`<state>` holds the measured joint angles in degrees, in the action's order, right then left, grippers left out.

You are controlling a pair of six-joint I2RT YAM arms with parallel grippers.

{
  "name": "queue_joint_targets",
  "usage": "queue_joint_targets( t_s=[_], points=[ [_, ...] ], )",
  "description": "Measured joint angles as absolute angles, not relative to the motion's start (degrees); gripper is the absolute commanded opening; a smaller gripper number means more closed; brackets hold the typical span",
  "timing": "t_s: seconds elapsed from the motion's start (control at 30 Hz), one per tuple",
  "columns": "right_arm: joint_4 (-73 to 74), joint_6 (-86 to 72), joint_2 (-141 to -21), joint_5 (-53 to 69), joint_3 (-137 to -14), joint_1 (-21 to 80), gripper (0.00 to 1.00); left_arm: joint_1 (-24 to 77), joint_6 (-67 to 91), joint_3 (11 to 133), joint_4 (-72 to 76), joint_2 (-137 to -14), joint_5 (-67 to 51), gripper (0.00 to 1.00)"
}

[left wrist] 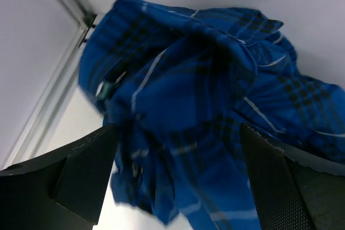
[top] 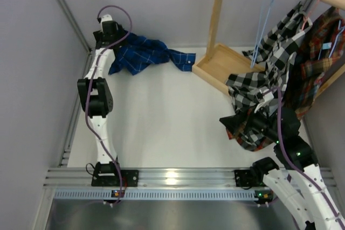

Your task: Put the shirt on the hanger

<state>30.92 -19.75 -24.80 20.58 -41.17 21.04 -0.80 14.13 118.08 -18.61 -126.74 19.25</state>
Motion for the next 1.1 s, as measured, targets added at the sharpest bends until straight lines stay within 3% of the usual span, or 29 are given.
queue_joint_targets(
  t_s=[0.17,0.2,0.3,0.33,0.5,0.63,0.77,0.93,1.03,1.07,1.1],
  points=[
    [29.5,-19.7,-26.2,22.0,-39.7,21.1,1.00,-1.1,6.3,125.9,-15.8,-137.3,16.8,0.88],
    [29.1,-19.7,-26.7,22.3,-39.7,21.1,0.99,-1.1,5.2,126.9,-15.7,-138.8,16.1,0.62],
    [27.7,-19.7,-27.5,22.6,-38.7,21.1,1.00,-1.1,3.4,128.8,-15.6,-141.6,14.5,0.05],
    [27.2,-19.8,-27.7,22.6,-38.2,21.1,0.99,-1.1,2.9,128.9,-15.7,-141.7,14.0,0.00],
    [24.9,-20.4,-29.5,22.6,-37.0,21.2,0.99,0.1,4.3,125.3,-15.5,-137.6,13.4,0.00],
    [22.3,-21.6,-31.4,22.7,-37.0,21.2,0.99,4.9,9.3,110.2,-15.7,-121.6,14.9,0.00],
    [19.7,-23.2,-32.9,23.8,-37.3,21.2,0.99,18.4,13.9,92.6,-14.2,-99.2,20.5,0.00],
    [19.3,-23.6,-35.1,26.2,-41.5,21.3,0.99,42.8,21.0,73.3,-8.5,-76.7,24.4,0.00],
    [19.5,-22.9,-36.3,27.0,-44.9,21.3,0.99,51.7,24.8,61.3,-5.0,-70.7,26.9,0.19],
    [19.6,-22.5,-36.5,26.8,-45.9,21.3,1.00,54.3,25.8,57.6,-4.1,-70.4,27.3,0.34],
    [20.0,-22.0,-36.6,26.2,-46.9,21.3,0.99,56.6,26.5,54.0,-2.9,-70.7,27.3,0.61]
  ],
)
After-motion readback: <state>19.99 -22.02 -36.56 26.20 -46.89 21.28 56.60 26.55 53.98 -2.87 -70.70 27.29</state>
